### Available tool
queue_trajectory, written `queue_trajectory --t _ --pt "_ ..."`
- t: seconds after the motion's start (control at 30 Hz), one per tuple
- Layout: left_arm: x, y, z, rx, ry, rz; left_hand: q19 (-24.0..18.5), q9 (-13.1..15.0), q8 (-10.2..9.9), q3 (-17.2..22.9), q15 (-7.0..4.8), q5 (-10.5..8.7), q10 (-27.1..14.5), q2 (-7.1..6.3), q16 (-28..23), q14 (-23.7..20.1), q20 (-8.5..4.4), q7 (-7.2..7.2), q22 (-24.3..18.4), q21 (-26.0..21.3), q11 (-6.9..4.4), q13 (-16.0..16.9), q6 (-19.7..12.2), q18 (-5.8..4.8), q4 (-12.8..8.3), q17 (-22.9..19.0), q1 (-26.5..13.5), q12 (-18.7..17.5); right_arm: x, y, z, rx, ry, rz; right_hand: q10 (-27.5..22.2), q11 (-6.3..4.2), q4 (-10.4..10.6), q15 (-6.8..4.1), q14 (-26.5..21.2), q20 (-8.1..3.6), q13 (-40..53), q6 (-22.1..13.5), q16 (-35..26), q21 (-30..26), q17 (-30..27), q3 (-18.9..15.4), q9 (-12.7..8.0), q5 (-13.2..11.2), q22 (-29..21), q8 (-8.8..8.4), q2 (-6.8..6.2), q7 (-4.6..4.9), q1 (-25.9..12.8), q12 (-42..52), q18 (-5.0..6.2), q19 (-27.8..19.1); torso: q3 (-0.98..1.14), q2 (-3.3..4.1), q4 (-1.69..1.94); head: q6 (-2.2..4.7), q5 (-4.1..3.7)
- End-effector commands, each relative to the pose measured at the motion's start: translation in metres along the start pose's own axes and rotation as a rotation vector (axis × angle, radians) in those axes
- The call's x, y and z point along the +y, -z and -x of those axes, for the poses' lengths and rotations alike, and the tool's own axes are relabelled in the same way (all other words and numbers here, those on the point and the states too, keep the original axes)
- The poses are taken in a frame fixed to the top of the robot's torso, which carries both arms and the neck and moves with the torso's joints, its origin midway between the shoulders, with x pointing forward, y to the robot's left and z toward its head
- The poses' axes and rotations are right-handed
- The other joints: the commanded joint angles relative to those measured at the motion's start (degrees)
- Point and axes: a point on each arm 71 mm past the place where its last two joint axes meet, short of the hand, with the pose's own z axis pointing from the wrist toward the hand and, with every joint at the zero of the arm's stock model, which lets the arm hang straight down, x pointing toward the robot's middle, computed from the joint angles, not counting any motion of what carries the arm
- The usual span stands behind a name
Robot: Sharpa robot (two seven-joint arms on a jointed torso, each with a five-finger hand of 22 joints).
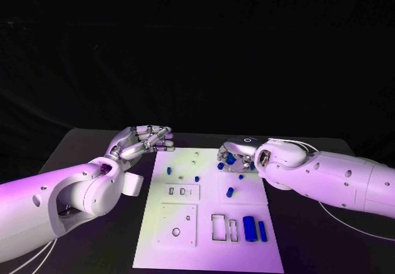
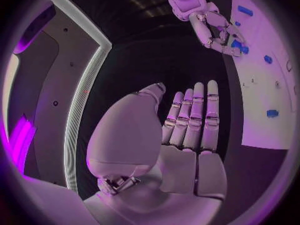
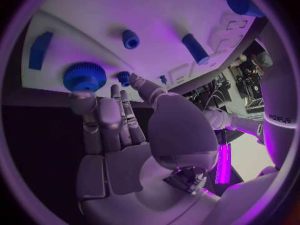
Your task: Assemble the parts on the task board
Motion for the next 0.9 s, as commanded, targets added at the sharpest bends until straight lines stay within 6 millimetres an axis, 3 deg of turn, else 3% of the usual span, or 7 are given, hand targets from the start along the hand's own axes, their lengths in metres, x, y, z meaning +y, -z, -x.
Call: queue_trajectory --t 0.03,0.43,0.9 --pt "-0.0009 -0.0004 -0.0018 0.018 0.019 -0.001 0.2 -0.1 -0.2 0.3 0.14 -0.16 -0.3 -0.66 0.1 0.4 0.03 1.85 -0.1 0.3 0.12 0.0 -0.4 0.76 0.0 0.1 -0.1 -0.2 0.0018 -0.0011 -0.002 0.02 0.017 0.001 -0.1 -0.16 0.1 0.06 0.8 0.08 0.1 0.5 0.4 0.3 0.2 0.5 0.1 0.2 0.4 -0.06 0.38 -0.17 0.4 0.3 -0.79 0.2 0.02 0.0 0.03 -0.18 0.14" --pt "-0.0009 0.0001 -0.0027 0.023 0.023 0.004 0.2 -0.1 -0.2 0.4 0.18 -0.14 -0.3 -0.6 0.1 0.3 0.05 1.88 -0.1 0.2 0.15 0.0 -0.4 0.74 0.0 0.1 -0.2 -0.3 0.0022 -0.0048 -0.0026 0.021 0.016 -0.002 0.8 -0.37 0.9 -0.08 0.7 0.04 -0.2 1.6 2.3 2.5 1.6 4.2 0.8 -1.5 3.4 0.41 1.48 -0.49 0.5 0.7 -1.11 0.7 0.04 0.27 0.02 -0.49 0.34" --pt "-0.001 0.0007 -0.0039 0.033 0.027 0.008 0.2 -0.1 -0.3 0.5 0.19 -0.12 -0.3 -0.51 0.1 0.3 0.06 1.88 -0.1 0.2 0.16 0.0 -0.4 0.74 0.0 0.2 -0.2 -0.4 0.0021 -0.0082 -0.0028 0.02 0.017 -0.008 1.6 -0.59 1.2 -0.2 0.9 -0.05 -0.4 2.4 3.7 4.1 2.9 5.5 1.3 -1.9 5.8 0.87 1.45 -0.68 0.3 1.0 -1.44 1.5 0.03 0.46 0.0 -0.99 0.59"
